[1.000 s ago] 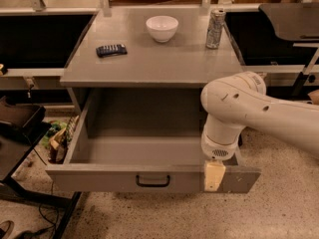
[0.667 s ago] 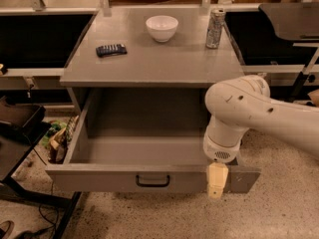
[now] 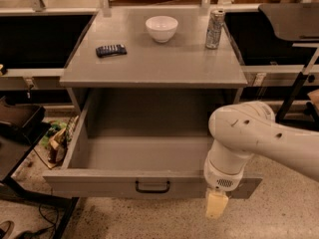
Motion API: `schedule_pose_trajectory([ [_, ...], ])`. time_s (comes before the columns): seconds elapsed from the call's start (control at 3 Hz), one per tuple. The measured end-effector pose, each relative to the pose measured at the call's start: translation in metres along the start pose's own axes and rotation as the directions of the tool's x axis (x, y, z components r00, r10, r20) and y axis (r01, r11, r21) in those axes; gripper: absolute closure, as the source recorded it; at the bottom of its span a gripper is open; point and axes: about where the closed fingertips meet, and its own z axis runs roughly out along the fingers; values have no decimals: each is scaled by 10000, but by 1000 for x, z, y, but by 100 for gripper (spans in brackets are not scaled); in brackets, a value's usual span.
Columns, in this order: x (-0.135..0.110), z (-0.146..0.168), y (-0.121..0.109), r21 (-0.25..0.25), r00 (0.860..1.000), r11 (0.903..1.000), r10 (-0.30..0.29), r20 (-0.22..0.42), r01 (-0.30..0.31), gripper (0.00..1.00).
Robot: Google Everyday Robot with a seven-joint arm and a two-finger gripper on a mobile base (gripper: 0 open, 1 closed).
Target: Open top drawer
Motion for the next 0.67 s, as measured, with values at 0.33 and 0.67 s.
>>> schedule_pose_trajectory([
  [0.33, 0, 0, 0, 0, 10000, 10000, 0, 0, 0, 38],
  [0.67, 0, 0, 0, 5, 10000, 10000, -4, 0, 4, 14],
])
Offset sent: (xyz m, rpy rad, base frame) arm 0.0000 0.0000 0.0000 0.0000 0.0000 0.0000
